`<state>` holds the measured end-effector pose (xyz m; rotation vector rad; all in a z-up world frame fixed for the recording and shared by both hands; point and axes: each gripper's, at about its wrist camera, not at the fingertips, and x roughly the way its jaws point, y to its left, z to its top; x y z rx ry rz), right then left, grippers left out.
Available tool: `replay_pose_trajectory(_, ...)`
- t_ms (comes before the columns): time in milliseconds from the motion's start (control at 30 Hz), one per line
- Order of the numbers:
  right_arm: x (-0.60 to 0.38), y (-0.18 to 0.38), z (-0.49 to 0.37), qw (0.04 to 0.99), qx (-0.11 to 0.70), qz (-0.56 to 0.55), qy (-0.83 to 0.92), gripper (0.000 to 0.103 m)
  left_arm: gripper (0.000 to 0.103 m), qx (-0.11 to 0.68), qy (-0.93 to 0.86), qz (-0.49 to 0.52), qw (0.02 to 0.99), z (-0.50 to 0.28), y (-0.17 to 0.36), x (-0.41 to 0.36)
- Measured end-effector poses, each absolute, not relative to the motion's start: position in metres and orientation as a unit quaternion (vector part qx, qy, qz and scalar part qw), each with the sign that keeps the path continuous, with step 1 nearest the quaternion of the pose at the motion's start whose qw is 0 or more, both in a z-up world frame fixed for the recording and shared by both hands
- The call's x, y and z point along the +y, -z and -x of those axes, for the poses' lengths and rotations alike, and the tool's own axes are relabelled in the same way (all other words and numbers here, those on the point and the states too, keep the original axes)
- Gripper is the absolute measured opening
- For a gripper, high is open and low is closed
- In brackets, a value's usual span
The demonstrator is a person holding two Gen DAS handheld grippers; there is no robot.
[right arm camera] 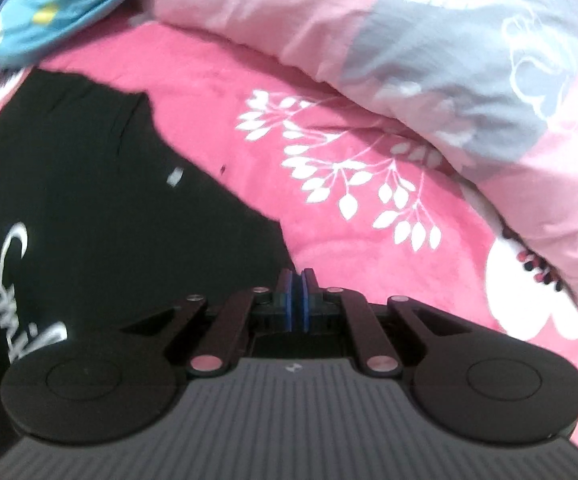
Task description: Fold clothes
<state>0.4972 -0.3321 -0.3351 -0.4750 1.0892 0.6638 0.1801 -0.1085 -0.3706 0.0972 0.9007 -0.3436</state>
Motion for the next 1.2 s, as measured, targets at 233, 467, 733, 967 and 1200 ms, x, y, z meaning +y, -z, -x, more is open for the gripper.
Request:
replay_pose_trajectory(233,-0.334,0.374,-0.514,0.773,0.509,0.247,-0.288,0.003,0.070,0.424,0.200,-0.058,0.881,-0.205,0.401,-0.149)
replay_pose_trajectory(467,-0.375,0.354,-0.524,0.818,0.483,0.139,-0.280,0.004,0.070,0.413,0.219,-0.061,0.882,-0.234,0.420,-0.176)
replay_pose_trajectory(733,-0.361,0.370,-0.504,0.768,0.495,0.184,-0.362,0.000,0.070,0.394,0.230,-0.083,0.886,-0.263,0.440,-0.203)
replay_pose_trajectory(967,-0.384,0.359,-0.512,0.799,0.486,0.121,-0.334,0.003,0.072,0.386,0.232,-0.096,0.888,-0.264,0.445,-0.207)
replay_pose_trajectory(1200,-0.342,0.384,-0.502,0.762,0.484,0.151,-0.403,0.000,0.073,0.377,0.234,-0.109,0.889,-0.268,0.449,-0.209)
